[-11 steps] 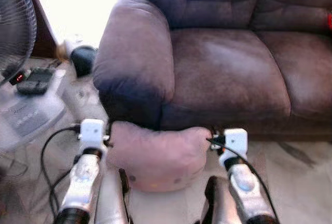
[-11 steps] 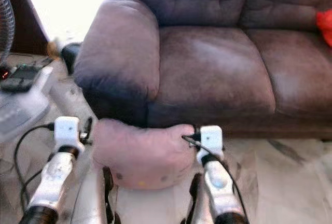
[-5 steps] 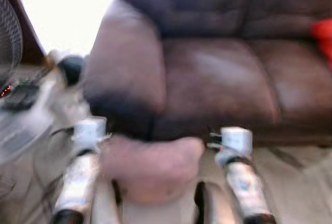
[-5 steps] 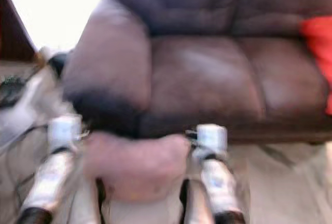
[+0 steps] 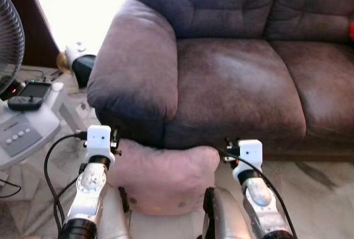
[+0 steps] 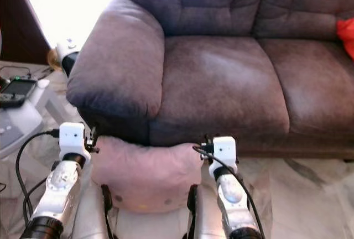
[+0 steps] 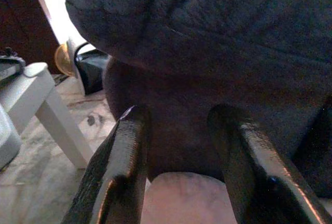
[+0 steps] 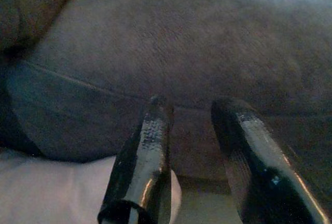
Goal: Move the pillow to the sofa from floor
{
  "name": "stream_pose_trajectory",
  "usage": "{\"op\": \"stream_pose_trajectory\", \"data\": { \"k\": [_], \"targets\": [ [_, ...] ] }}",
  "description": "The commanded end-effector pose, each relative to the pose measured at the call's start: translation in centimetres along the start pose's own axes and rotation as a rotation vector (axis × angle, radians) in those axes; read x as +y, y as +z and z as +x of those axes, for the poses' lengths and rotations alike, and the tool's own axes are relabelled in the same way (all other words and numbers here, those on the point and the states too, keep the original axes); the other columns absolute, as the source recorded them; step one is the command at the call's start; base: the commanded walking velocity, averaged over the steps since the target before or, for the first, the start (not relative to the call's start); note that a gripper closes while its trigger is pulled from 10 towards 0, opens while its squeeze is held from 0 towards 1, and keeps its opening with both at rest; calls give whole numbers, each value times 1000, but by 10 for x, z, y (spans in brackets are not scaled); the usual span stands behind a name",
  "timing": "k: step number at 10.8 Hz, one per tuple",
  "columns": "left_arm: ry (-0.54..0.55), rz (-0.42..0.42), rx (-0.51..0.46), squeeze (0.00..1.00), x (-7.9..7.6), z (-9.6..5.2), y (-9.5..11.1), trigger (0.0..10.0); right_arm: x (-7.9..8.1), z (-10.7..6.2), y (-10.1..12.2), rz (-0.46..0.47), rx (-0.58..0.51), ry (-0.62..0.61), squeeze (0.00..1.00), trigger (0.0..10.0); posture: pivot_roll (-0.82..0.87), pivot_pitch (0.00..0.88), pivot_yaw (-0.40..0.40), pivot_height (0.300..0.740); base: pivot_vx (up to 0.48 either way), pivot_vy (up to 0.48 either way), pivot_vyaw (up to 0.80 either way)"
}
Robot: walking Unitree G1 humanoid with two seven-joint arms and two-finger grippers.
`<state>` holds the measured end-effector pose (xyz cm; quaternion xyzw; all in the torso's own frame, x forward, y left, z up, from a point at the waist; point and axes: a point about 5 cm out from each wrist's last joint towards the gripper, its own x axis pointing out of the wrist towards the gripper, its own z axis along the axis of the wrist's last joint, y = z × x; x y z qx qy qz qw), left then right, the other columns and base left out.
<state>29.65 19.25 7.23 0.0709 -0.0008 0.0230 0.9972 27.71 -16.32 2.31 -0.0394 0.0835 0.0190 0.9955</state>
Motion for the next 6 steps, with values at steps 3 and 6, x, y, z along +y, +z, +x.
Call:
{"op": "stream_pose_trajectory", "data": {
  "k": [3, 6],
  "targets": [
    [-19, 13, 10, 0, -4, -2, -3, 10000, -8, -7, -30, 15, 195, -20, 0, 10000, 68, 85, -70, 510, 0, 0, 0],
    [-24, 10, 28, 0, -6, -3, -7, 10000, -6, -2, -24, 66, 160, -32, 0, 10000, 69, 77, -69, 510, 0, 0, 0]
  ]
}}
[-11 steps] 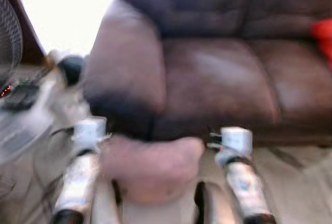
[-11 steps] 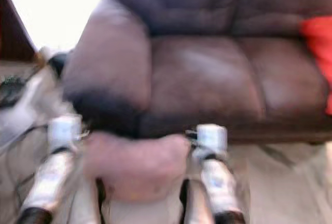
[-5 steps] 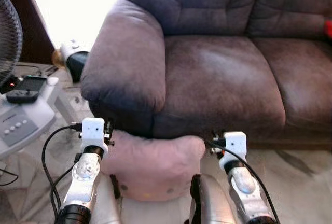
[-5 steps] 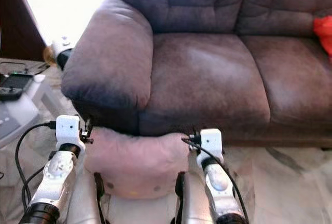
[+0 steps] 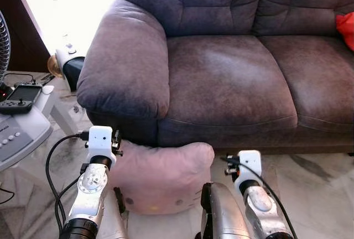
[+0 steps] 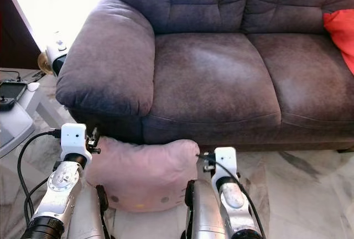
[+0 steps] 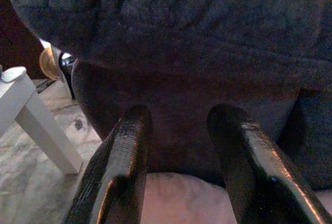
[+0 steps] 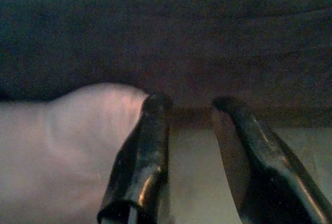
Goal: Move the pillow to the sofa from floor
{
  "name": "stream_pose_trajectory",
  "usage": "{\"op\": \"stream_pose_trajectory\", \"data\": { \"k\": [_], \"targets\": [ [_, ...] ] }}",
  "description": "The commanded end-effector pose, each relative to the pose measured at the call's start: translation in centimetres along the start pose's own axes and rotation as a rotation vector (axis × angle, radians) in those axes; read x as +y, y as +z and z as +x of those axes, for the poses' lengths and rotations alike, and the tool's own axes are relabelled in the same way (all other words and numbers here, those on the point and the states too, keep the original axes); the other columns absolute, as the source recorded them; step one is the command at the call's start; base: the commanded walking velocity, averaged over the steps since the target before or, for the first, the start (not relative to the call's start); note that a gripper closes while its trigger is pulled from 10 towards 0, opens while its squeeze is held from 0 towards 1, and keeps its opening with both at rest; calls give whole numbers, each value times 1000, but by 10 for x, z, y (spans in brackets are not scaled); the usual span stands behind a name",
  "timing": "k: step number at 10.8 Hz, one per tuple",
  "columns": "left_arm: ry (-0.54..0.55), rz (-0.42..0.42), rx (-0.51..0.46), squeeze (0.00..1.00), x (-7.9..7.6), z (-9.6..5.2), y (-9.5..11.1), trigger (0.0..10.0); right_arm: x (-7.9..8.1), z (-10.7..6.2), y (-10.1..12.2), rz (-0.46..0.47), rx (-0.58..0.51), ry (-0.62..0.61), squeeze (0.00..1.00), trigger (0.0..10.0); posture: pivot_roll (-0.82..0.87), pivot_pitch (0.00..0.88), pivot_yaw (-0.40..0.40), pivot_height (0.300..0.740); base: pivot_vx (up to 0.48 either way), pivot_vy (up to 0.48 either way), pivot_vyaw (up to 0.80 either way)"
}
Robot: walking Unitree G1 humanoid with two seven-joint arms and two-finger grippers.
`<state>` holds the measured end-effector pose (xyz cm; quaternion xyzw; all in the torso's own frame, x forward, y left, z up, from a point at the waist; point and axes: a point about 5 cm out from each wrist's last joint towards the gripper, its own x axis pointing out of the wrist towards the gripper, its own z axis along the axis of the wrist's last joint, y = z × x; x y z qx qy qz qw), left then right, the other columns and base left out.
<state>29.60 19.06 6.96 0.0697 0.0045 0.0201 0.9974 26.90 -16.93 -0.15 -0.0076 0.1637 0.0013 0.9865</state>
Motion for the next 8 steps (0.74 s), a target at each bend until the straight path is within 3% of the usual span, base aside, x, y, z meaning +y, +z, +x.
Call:
{"op": "stream_pose_trajectory", "data": {
  "k": [1, 4, 5, 8],
  "targets": [
    [-20, 10, 26, 0, -4, -4, -7, 10000, -2, 2, 17, 36, -98, -12, 0, 10000, 65, 77, -69, 510, 0, 0, 0],
    [-36, -10, 64, 0, -6, -8, -15, 10000, -5, 1, 24, 11, -158, -22, 0, 10000, 67, 92, -72, 510, 0, 0, 0],
    [-4, -15, 37, 0, -4, -11, -13, 10000, -3, 0, 29, -11, -194, -9, 0, 10000, 60, 100, -74, 510, 0, 0, 0],
    [16, -7, 35, 0, 0, -14, -15, 10000, -2, -1, 25, -20, -172, -3, 0, 10000, 68, 110, -75, 468, 0, 0, 0]
  ]
}}
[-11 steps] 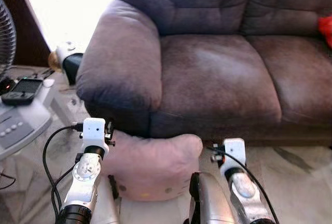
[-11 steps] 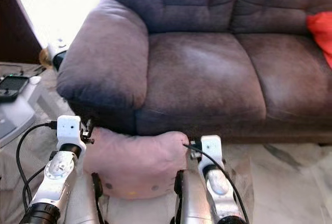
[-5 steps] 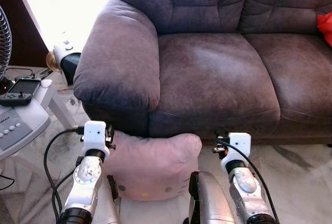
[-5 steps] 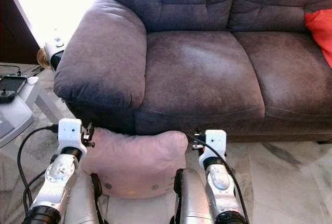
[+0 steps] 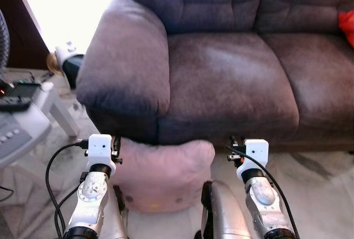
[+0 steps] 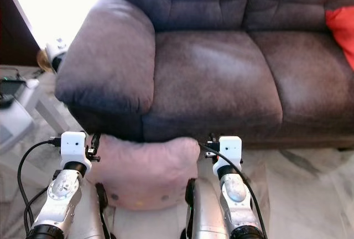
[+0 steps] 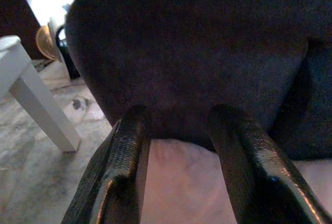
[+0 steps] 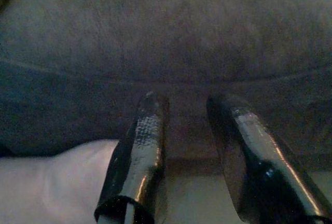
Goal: Move the pillow to the sofa from floor
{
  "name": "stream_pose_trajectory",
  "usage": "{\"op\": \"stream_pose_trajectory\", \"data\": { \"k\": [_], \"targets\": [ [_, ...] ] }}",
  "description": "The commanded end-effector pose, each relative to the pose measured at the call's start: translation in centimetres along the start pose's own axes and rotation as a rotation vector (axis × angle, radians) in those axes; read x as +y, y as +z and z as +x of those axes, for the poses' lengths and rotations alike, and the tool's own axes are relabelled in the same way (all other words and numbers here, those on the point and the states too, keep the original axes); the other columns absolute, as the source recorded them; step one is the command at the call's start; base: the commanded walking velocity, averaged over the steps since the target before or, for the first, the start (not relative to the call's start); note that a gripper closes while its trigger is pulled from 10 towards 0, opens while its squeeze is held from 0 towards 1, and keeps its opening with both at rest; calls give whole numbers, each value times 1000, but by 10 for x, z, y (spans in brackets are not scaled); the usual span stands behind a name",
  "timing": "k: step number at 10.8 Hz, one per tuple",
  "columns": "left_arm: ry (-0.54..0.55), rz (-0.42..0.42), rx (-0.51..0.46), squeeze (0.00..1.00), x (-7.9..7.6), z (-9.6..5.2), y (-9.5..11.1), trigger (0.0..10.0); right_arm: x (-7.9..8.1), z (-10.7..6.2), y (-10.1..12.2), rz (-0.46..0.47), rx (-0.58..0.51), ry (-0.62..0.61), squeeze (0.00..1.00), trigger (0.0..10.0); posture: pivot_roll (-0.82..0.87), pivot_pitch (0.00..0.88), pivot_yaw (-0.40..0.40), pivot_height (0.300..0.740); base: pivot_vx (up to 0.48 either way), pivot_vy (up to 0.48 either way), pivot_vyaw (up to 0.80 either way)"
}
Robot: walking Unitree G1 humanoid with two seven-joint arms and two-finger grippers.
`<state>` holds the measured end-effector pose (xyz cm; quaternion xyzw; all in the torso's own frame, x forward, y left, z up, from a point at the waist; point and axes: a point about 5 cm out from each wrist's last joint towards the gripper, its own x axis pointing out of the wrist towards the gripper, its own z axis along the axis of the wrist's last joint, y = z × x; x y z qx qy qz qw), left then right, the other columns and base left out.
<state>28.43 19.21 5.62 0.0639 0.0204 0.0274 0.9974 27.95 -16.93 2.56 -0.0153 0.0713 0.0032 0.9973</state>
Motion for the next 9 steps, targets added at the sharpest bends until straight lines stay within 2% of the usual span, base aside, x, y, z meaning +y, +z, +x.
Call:
{"op": "stream_pose_trajectory", "data": {
  "k": [1, 5, 6, 9],
  "targets": [
    [5, 5, 1, 0, 0, -2, -1, 10000, -1, -3, -4, 1, 18, 0, 0, 10000, 67, 110, -75, 468, 0, 0, 0],
    [-2, 5, -14, 0, -3, 1, 3, 10000, 2, -3, -6, 6, 35, 32, 0, 10000, 65, 111, -74, 468, 0, 0, 0],
    [-1, 8, -18, 0, -2, 3, 5, 10000, 5, -2, -7, 37, 46, 40, 0, 10000, 65, 113, -74, 468, 0, 0, 0],
    [2, 22, -40, 0, 2, 10, 15, 10000, 8, 13, -12, 71, 210, 64, 0, 10000, 67, 113, -75, 468, 0, 0, 0]
  ]
}}
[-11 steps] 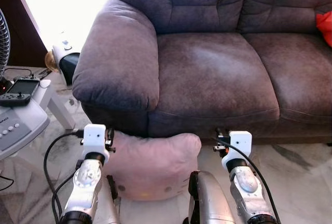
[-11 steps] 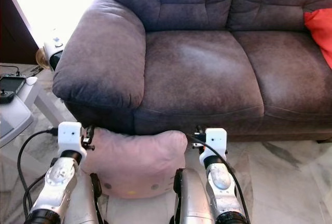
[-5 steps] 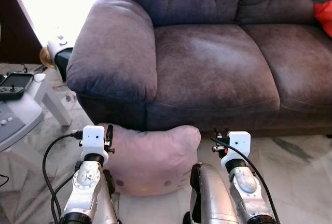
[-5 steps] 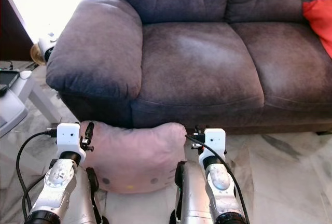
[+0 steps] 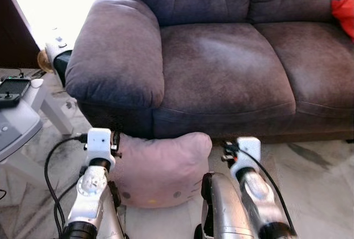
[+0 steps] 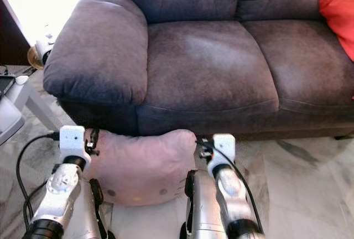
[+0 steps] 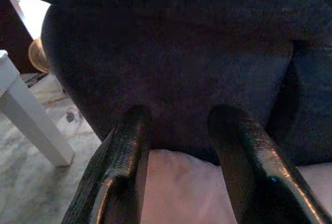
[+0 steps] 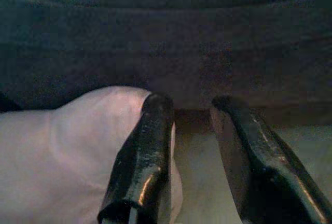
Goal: Move the pillow to the sofa from floor
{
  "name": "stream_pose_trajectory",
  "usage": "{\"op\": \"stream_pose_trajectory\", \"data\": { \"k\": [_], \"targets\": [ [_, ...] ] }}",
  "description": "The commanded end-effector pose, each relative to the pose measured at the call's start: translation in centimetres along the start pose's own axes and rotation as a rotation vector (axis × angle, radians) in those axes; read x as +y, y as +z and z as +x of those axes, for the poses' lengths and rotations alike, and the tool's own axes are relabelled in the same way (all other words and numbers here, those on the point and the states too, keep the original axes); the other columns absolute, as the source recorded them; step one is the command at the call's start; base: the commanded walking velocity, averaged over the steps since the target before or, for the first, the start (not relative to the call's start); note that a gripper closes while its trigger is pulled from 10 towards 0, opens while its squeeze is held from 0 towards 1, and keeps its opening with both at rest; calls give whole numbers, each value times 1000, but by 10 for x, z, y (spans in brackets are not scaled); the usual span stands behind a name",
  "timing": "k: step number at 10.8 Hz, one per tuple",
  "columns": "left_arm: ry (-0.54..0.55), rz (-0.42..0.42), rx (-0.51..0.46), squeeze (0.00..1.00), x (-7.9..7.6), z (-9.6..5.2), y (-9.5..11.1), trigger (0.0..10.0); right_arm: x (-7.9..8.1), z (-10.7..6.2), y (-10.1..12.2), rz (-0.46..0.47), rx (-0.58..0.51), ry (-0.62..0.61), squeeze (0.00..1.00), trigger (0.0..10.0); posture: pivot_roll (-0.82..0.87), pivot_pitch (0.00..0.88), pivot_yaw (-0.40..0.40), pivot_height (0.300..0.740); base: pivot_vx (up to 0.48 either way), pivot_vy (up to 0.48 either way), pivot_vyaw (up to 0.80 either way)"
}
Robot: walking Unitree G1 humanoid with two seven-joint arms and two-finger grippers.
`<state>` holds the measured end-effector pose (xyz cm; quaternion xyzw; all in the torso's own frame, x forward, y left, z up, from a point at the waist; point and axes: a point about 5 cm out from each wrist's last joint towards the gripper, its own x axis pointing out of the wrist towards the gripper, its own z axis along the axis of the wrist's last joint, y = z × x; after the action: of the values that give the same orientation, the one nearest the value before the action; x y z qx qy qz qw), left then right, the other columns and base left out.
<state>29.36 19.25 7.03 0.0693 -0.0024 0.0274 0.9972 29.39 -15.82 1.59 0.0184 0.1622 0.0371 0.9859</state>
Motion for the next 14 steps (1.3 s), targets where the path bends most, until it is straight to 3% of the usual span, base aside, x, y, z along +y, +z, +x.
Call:
{"op": "stream_pose_trajectory", "data": {
  "k": [1, 2, 3, 4, 7, 12, 13, 14],
  "targets": [
    [-3, 16, -1, 0, 0, 2, 3, 10000, 0, 3, -6, 26, 83, 11, 0, 10000, 71, 113, -76, 468, 0, 0, 0],
    [-7, 14, -7, 0, -2, 2, 4, 10000, 5, 5, -16, 52, 219, 58, 0, 10000, 70, 112, -80, 468, 0, 0, 0],
    [-10, 6, -12, 0, -4, 3, 7, 10000, 8, 8, -16, 17, 252, 61, 1000, 10000, 80, 114, -84, 468, 0, 0, 0],
    [-1, -21, -24, 0, -3, 2, 11, 10000, 10, 12, -10, 73, 238, 77, 1000, 10000, 84, 122, -88, 468, 0, 0, 0],
    [5, -45, -62, 0, -3, -3, 22, 10000, 12, 25, 19, 107, 121, 77, 1000, 10000, 91, 161, -101, 468, 0, 0, 0],
    [8, -54, -88, 0, 6, -13, 47, 10000, 12, 28, 24, 126, 144, 101, 1000, 10000, 107, 312, -129, 468, 0, 0, 0],
    [13, -67, -97, 0, 7, -16, 52, 10000, 15, 28, 25, 121, 141, 112, 0, 10000, 111, 340, -131, 468, 0, 0, 0],
    [11, -62, -111, 0, 6, -18, 58, 10000, 16, 29, 28, 135, 125, 117, 0, 10000, 114, 352, -132, 468, 0, 0, 0]
  ]
}}
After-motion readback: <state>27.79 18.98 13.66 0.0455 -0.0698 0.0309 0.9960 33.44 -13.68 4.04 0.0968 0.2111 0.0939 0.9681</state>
